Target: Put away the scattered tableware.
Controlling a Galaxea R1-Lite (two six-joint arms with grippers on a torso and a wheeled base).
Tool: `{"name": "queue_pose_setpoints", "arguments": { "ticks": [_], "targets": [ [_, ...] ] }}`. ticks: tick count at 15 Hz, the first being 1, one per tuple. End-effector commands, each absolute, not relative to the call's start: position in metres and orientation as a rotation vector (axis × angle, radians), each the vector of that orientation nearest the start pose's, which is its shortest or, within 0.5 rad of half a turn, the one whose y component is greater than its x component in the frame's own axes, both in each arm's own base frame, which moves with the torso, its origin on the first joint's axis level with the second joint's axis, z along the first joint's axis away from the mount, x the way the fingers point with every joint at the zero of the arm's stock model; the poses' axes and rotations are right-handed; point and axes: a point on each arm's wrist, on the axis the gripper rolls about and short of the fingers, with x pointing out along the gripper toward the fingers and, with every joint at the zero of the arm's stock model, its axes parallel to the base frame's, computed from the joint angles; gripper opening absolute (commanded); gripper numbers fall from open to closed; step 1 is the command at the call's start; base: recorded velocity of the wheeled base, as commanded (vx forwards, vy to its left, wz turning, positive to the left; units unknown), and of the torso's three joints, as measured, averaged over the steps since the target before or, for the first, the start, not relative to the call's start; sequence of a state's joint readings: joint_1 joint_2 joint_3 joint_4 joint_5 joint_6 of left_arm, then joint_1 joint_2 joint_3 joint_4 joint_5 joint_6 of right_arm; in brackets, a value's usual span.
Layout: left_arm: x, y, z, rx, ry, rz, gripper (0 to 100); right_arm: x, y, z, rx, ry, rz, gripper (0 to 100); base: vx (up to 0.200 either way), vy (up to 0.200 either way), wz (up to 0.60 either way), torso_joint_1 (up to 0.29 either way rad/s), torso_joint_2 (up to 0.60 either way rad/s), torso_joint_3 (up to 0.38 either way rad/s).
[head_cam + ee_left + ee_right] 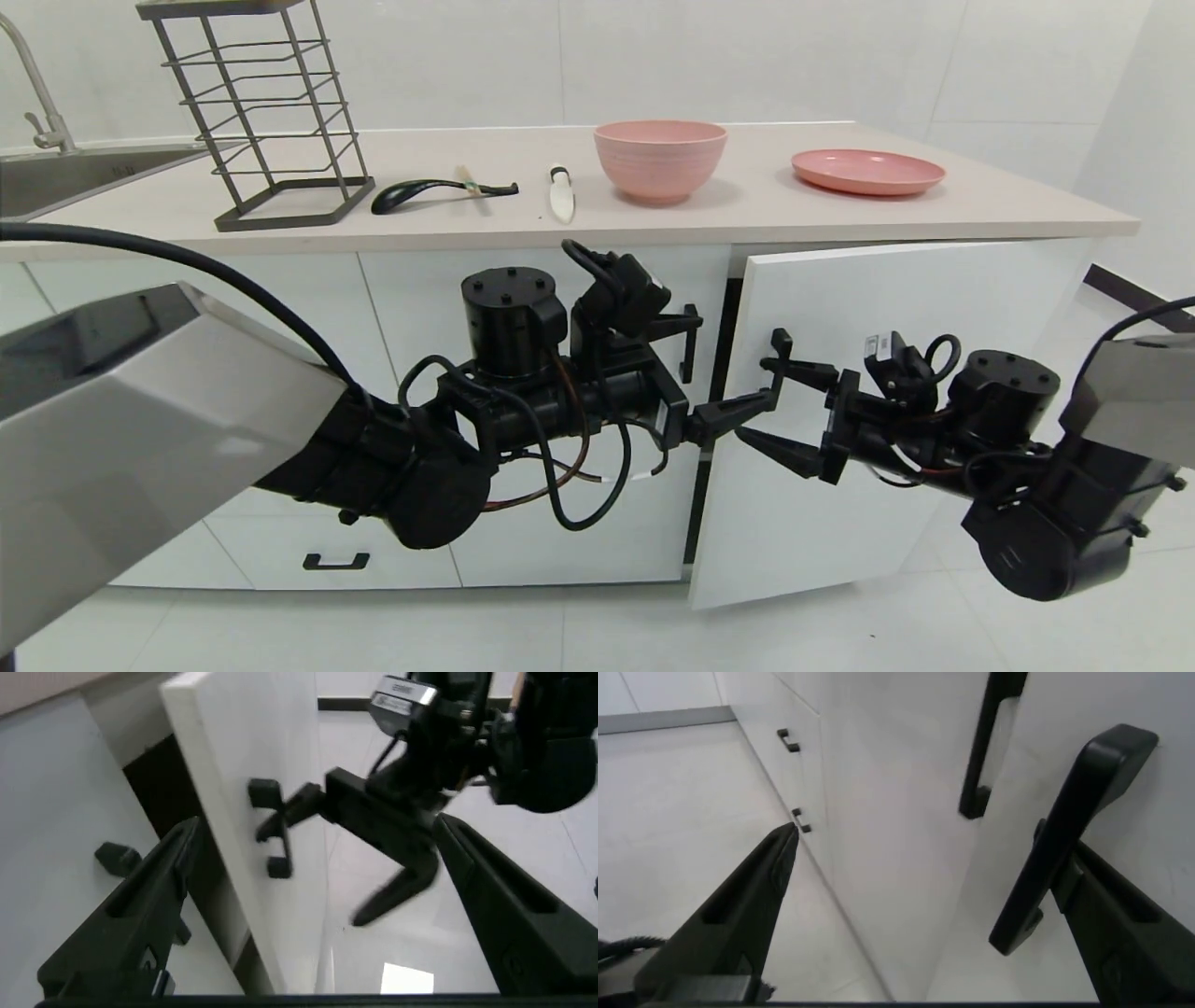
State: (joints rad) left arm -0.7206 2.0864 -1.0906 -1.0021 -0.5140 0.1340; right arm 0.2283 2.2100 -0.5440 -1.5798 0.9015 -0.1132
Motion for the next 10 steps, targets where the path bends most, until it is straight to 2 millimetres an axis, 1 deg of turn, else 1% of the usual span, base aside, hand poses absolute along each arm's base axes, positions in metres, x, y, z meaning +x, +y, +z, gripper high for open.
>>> {"name": "queue_pose_setpoints", "arguments": {
  "ticks": [1, 2, 3, 4, 5, 7, 8, 9, 10],
  "targets": [
    [0.31, -0.288, 0.148, 0.113, -0.11, -1.234, 100, 0.288, 0.079, 0.07, -0.066, 0.038, 1.123, 100, 0.0, 0.0, 0.0, 0.0, 0.0, 0.0],
    [0.317, -0.295, 0.148, 0.11, -0.135, -1.234, 100, 0.278, 0.074, 0.075, -0.066, 0.042, 1.112, 100, 0.0, 0.0, 0.0, 0.0, 0.0, 0.0],
    [0.32, -0.298, 0.148, 0.109, -0.144, -1.233, 100, 0.273, 0.073, 0.075, -0.063, 0.048, 1.113, 100, 0.0, 0.0, 0.0, 0.0, 0.0, 0.0],
    [0.324, -0.313, 0.148, 0.104, -0.181, -1.258, 100, 0.263, 0.07, 0.077, -0.06, 0.059, 1.107, 100, 0.0, 0.0, 0.0, 0.0, 0.0, 0.0],
    [0.323, -0.323, 0.149, 0.101, -0.202, -1.28, 100, 0.262, 0.068, 0.076, -0.059, 0.066, 1.101, 100, 0.0, 0.0, 0.0, 0.0, 0.0, 0.0],
    [0.319, -0.345, 0.148, 0.093, -0.239, -1.32, 100, 0.263, 0.065, 0.075, -0.074, 0.06, 1.093, 100, 0.0, 0.0, 0.0, 0.0, 0.0, 0.0],
    [0.314, -0.353, 0.147, 0.09, -0.247, -1.35, 100, 0.263, 0.062, 0.075, -0.075, 0.06, 1.082, 100, 0.0, 0.0, 0.0, 0.0, 0.0, 0.0],
    [0.304, -0.36, 0.146, 0.089, -0.249, -1.397, 100, 0.265, 0.06, 0.075, -0.075, 0.062, 1.07, 100, 0.0, 0.0, 0.0, 0.0, 0.0, 0.0],
    [0.299, -0.365, 0.147, 0.084, -0.257, -1.409, 100, 0.266, 0.058, 0.072, -0.072, 0.07, 1.061, 100, 0.0, 0.0, 0.0, 0.0, 0.0, 0.0]
  ]
}}
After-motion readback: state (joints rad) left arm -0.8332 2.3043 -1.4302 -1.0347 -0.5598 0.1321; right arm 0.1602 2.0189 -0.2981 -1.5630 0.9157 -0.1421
